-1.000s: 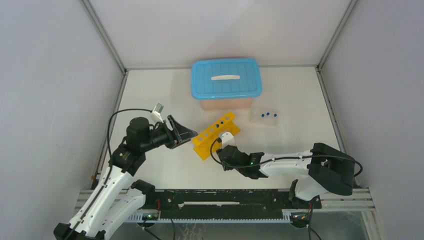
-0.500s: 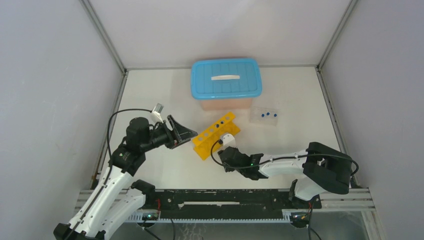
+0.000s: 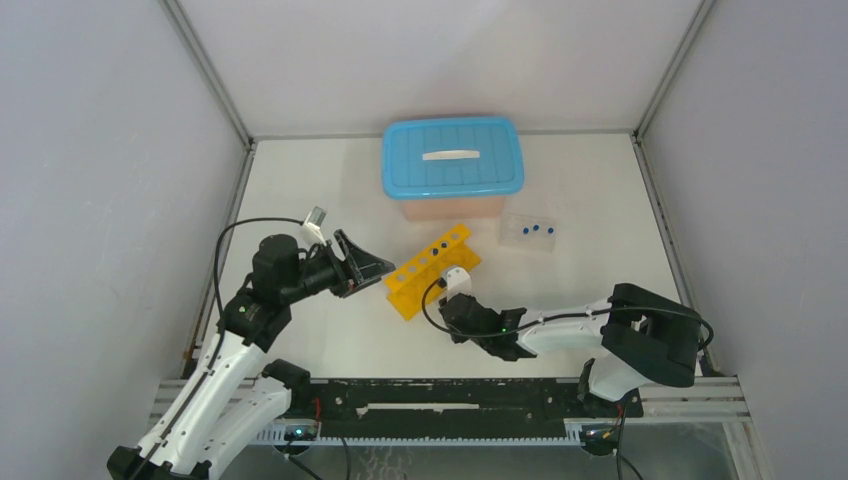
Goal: Organize the chemistry lab equipment
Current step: Pick up the test tube at the center of the board.
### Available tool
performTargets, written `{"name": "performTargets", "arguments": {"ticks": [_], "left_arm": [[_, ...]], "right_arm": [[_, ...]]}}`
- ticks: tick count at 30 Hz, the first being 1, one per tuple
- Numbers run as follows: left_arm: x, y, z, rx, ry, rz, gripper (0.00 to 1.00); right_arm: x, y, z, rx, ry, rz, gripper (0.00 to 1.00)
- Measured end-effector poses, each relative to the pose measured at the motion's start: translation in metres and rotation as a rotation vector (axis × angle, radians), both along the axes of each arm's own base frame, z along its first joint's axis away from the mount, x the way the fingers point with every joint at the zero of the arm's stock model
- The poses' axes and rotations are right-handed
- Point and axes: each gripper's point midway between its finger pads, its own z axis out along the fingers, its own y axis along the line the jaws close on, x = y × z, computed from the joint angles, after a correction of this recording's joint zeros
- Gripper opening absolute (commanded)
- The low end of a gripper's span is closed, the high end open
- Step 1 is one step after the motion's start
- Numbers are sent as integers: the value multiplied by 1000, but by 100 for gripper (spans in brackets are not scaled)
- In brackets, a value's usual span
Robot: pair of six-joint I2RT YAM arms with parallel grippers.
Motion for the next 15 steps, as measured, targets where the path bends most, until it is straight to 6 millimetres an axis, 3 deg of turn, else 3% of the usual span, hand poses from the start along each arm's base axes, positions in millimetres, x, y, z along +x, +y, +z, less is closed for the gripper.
{"name": "performTargets", "arguments": {"ticks": [11, 15], "left_arm": [[1, -1, 1, -3, -4, 1, 73], [3, -2, 1, -17, -8, 5, 73]], "right_arm": [[-10, -12, 2, 12, 21, -18, 19], [-15, -23, 17, 13, 24, -18, 18]]}}
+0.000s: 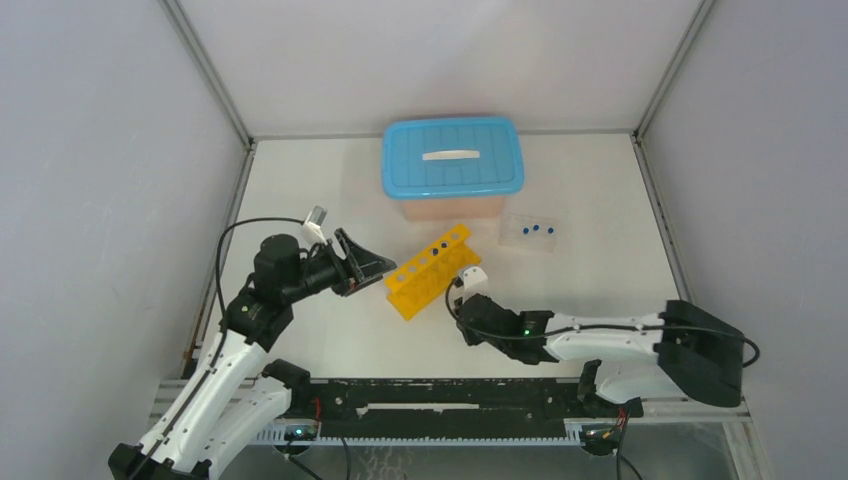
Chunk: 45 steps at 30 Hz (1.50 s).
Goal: Organize the chemistry lab equipment
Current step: Pick up the test tube at the center of the board.
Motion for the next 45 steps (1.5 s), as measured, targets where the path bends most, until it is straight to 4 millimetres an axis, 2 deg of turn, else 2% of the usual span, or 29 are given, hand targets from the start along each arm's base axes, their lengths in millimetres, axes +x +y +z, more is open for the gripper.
{"name": "performTargets", "arguments": {"ticks": [5, 11, 17, 23, 26, 30, 37, 45], "left_arm": [[4, -4, -5, -25, 31, 1, 73], [9, -14, 0, -72, 58, -31, 73], [11, -28, -3, -78, 116, -106, 72], [7, -43, 16, -104, 98, -194, 71], [6, -47, 23, -118, 82, -225, 71], [4, -52, 22, -128, 92, -262, 70], [-2, -62, 17, -132, 139, -339, 69], [-4, -67, 16, -138, 148, -376, 68]], "right_arm": [[-6, -2, 42, 96, -24, 31, 18], [-17, -3, 92, 196, -49, 111, 18], [-17, 3, 146, 253, -92, 178, 18], [-9, 5, 183, 276, -130, 226, 19], [-1, 3, 191, 280, -136, 233, 19], [5, 5, 191, 270, -126, 261, 19], [3, 13, 185, 254, -89, 327, 19], [-1, 19, 197, 279, -98, 371, 19]]}}
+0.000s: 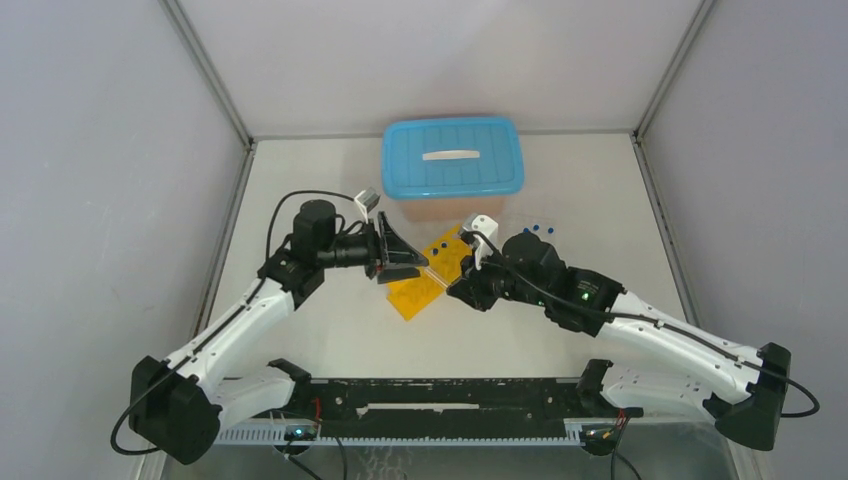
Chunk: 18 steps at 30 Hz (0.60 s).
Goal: Organize the chemistry lab equipment
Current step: Pick up the test tube at the center of the board.
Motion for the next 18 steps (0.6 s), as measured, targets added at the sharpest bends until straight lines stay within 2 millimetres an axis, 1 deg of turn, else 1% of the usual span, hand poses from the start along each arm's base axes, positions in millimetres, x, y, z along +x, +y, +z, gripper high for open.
{"name": "performTargets", "arguments": {"ticks": [8, 11, 18], "left_arm": [[-3, -7, -6, 12, 22, -27, 66], [-5, -11, -5, 12, 19, -45, 65], [-12, -17, -3, 9, 15, -82, 55]], "right_arm": [[-6, 5, 6, 16, 7, 41, 20], [-6, 9, 8, 14, 9, 56, 20], [-7, 12, 7, 5, 9, 85, 20]]}}
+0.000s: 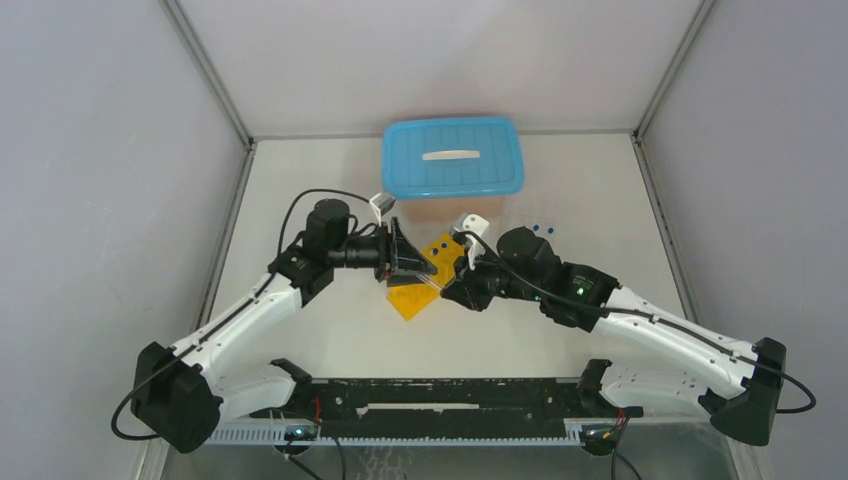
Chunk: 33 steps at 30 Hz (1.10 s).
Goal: Organize the chemistry lab equipment
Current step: Pick up the test tube at the center of the board.
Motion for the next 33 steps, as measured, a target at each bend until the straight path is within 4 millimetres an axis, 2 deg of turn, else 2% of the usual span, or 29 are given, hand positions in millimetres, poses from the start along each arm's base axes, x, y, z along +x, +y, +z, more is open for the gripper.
{"name": "performTargets", "arguments": {"ticks": [6, 17, 33], "left_arm": [[-3, -1, 0, -2, -3, -21, 46], [-6, -3, -2, -2, -7, -40, 44], [-11, -5, -4, -2, -15, -69, 35]], "right_arm": [[0, 0, 0, 0, -3, 13, 20], [4, -5, -1, -4, 1, 10, 20], [1, -6, 2, -5, 10, 31, 20]]}}
